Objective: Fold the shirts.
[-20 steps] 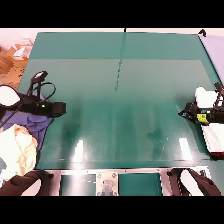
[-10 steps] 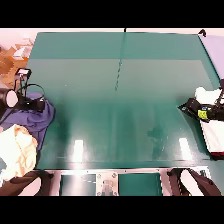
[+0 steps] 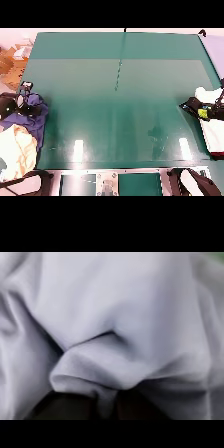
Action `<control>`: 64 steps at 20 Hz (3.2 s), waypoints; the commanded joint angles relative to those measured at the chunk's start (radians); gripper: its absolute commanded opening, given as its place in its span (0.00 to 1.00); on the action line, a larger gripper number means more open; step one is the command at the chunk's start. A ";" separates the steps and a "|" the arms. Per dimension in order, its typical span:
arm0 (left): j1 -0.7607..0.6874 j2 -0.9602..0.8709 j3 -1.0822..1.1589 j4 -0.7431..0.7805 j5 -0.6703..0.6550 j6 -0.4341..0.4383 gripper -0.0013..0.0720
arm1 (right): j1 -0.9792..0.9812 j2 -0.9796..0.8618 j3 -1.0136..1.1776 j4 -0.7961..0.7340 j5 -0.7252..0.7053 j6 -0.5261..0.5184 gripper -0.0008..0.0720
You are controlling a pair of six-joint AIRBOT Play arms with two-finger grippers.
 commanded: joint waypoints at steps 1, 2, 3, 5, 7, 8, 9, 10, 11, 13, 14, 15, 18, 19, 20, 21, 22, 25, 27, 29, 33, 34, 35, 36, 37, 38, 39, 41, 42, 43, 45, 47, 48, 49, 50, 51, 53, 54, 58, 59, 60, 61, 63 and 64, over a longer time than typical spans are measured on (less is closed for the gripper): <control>0.010 -0.039 0.040 0.013 -0.092 0.070 0.05 | 0.001 0.000 0.000 0.003 0.005 0.000 0.37; 0.001 -0.038 0.085 0.002 -0.145 0.073 0.05 | 0.001 0.000 0.000 0.003 0.010 0.000 0.37; -0.014 -0.038 0.146 -0.030 -0.206 0.091 0.05 | 0.001 0.000 0.000 0.003 0.015 -0.003 0.37; -0.085 -0.037 0.314 -0.150 -0.357 0.171 0.05 | 0.001 0.000 0.000 0.003 0.020 -0.003 0.37; -0.204 -0.037 0.490 -0.249 -0.491 0.212 0.05 | 0.001 0.000 0.000 0.003 0.020 -0.003 0.37; -0.280 -0.033 0.578 -0.277 -0.532 0.211 0.05 | 0.001 0.000 0.000 0.003 0.020 -0.003 0.37; -0.350 -0.031 0.653 -0.301 -0.549 0.211 0.05 | 0.001 0.000 0.000 0.003 0.019 -0.003 0.37; -0.418 -0.031 0.724 -0.330 -0.552 0.210 0.05 | 0.001 0.000 0.000 0.003 0.019 -0.003 0.37; -0.489 -0.031 0.785 -0.362 -0.544 0.210 0.05 | 0.001 0.000 0.000 0.003 0.020 -0.003 0.37; -0.610 -0.031 0.848 -0.422 -0.514 0.210 0.05 | 0.001 0.000 0.000 0.003 0.019 -0.003 0.37; -0.664 -0.032 0.850 -0.461 -0.494 0.209 0.05 | 0.001 0.000 0.000 0.003 0.019 -0.003 0.37; -0.706 -0.039 0.846 -0.506 -0.487 0.209 0.05 | 0.001 0.000 0.000 0.003 0.019 -0.002 0.37; -0.803 -0.101 0.822 -0.672 -0.482 0.211 0.05 | 0.001 0.000 0.000 0.003 0.019 -0.002 0.37; -0.822 -0.128 0.809 -0.719 -0.471 0.211 0.06 | 0.001 0.000 0.000 0.003 0.019 -0.002 0.38; -0.838 -0.156 0.797 -0.766 -0.454 0.214 0.48 | 0.001 0.000 0.000 0.003 0.019 -0.002 0.40; -0.845 -0.178 0.795 -0.792 -0.444 0.207 0.92 | 0.001 0.000 0.000 0.003 0.019 -0.002 0.47; -0.843 -0.191 0.796 -0.813 -0.437 0.208 0.96 | 0.003 0.000 0.000 0.003 0.020 -0.002 0.53; -0.780 -0.185 0.838 -0.805 -0.470 0.210 0.96 | 0.048 -0.017 -0.002 0.003 0.019 -0.002 0.53; -0.693 -0.185 0.899 -0.789 -0.566 0.206 0.96 | 0.119 -0.058 -0.016 0.003 0.013 -0.002 0.53; -0.586 -0.184 0.912 -0.789 -0.641 0.188 0.96 | 0.206 -0.123 -0.032 0.003 -0.009 -0.002 0.52; -0.407 -0.188 0.794 -0.797 -0.592 0.166 0.96 | 0.415 -0.190 -0.090 0.025 -0.040 0.002 0.53; -0.387 -0.190 0.735 -0.804 -0.538 0.167 0.96 | 0.467 -0.190 -0.124 0.066 -0.071 0.002 0.53; -0.382 -0.190 0.671 -0.820 -0.467 0.185 0.96 | 0.525 -0.190 -0.166 0.128 -0.106 0.001 0.53; -0.386 -0.191 0.600 -0.851 -0.376 0.217 0.96 | 0.585 -0.190 -0.208 0.190 -0.150 0.001 0.55; -0.391 -0.192 0.535 -0.917 -0.293 0.253 0.96 | 0.657 -0.191 -0.248 0.257 -0.211 0.001 0.68; -0.398 -0.199 0.475 -1.017 -0.212 0.306 0.96 | 0.727 -0.195 -0.277 0.308 -0.274 0.001 0.70; -0.408 -0.219 0.440 -1.110 -0.163 0.359 0.96 | 0.803 -0.205 -0.294 0.348 -0.341 0.002 0.70; -0.445 -0.283 0.417 -1.257 -0.142 0.447 0.96 | 0.926 -0.257 -0.294 0.393 -0.439 0.001 0.70; -0.475 -0.315 0.417 -1.313 -0.142 0.478 0.96 | 0.961 -0.288 -0.291 0.416 -0.469 0.002 0.70; -0.504 -0.334 0.417 -1.351 -0.133 0.503 0.96 | 0.975 -0.315 -0.287 0.439 -0.487 0.001 0.69; -0.555 -0.351 0.418 -1.379 -0.097 0.534 0.85 | 0.967 -0.347 -0.281 0.444 -0.524 0.000 0.69; -0.575 -0.351 0.418 -1.375 -0.093 0.546 0.42 | 0.922 -0.348 -0.277 0.435 -0.529 -0.001 0.50; -0.571 -0.350 0.421 -1.372 -0.124 0.567 0.06 | 0.887 -0.348 -0.275 0.422 -0.513 -0.013 0.24; -0.556 -0.350 0.433 -1.350 -0.176 0.568 0.05 | 0.846 -0.348 -0.272 0.406 -0.482 -0.035 0.05; -0.532 -0.349 0.452 -1.317 -0.235 0.559 0.05 | 0.797 -0.348 -0.266 0.383 -0.441 -0.055 0.04; -0.500 -0.349 0.474 -1.282 -0.291 0.526 0.05 | 0.747 -0.348 -0.257 0.349 -0.403 -0.056 0.04; -0.428 -0.333 0.500 -1.229 -0.366 0.467 0.05 | 0.643 -0.347 -0.220 0.275 -0.335 -0.077 0.04; -0.395 -0.309 0.500 -1.211 -0.386 0.460 0.05 | 0.591 -0.347 -0.192 0.257 -0.303 -0.102 0.04; -0.347 -0.214 0.500 -1.192 -0.413 0.449 0.05 | 0.445 -0.347 -0.010 0.251 -0.195 -0.203 0.03; -0.347 -0.182 0.500 -1.195 -0.412 0.450 0.05 | 0.424 -0.347 0.048 0.245 -0.165 -0.209 0.04; -0.347 -0.148 0.500 -1.192 -0.409 0.454 0.05 | 0.405 -0.347 0.117 0.221 -0.130 -0.209 0.03; -0.347 -0.112 0.500 -1.180 -0.404 0.454 0.05 | 0.391 -0.347 0.182 0.193 -0.090 -0.209 0.04; -0.347 -0.033 0.500 -1.174 -0.403 0.454 0.05 | 0.377 -0.347 0.320 0.154 0.011 -0.208 0.03; -0.347 0.012 0.500 -1.174 -0.399 0.454 0.05 | 0.377 -0.346 0.382 0.132 0.052 -0.208 0.03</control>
